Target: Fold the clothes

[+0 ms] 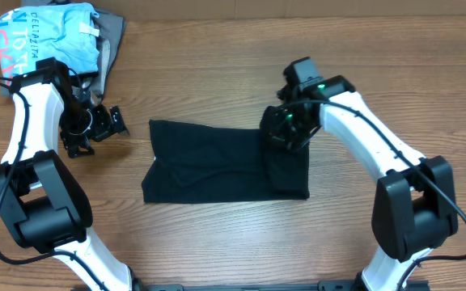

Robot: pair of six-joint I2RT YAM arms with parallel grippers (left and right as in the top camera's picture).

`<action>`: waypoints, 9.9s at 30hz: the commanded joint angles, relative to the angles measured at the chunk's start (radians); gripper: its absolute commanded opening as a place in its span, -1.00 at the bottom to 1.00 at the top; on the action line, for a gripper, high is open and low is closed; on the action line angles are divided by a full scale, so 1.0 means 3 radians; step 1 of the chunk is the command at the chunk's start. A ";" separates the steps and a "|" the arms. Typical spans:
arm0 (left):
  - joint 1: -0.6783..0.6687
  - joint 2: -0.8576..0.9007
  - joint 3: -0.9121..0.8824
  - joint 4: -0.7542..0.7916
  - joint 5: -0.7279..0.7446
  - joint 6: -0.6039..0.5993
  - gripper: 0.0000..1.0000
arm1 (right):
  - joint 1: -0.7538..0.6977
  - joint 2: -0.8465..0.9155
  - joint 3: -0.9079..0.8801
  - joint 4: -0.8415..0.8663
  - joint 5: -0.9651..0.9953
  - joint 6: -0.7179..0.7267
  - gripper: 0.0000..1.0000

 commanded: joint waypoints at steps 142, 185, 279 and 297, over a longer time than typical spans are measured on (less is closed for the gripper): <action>-0.0628 0.0763 0.0778 -0.0582 -0.0646 -0.0385 -0.92 | -0.1555 0.0100 0.0605 -0.0374 0.0168 -0.0693 1.00; -0.2814 0.0860 0.1727 -0.0973 -0.1005 -0.0699 -0.92 | -0.1144 0.0108 -0.0137 0.0376 0.0160 -0.0528 0.98; -0.1938 0.0904 0.1705 -0.0563 -0.0051 -0.0306 -0.38 | -0.1134 0.0108 -0.0139 0.0315 0.0161 -0.0529 0.99; -0.2031 0.0904 0.1706 0.0023 0.0467 -0.0497 -0.92 | -0.1134 0.0108 -0.0139 0.0309 0.0161 -0.0529 0.98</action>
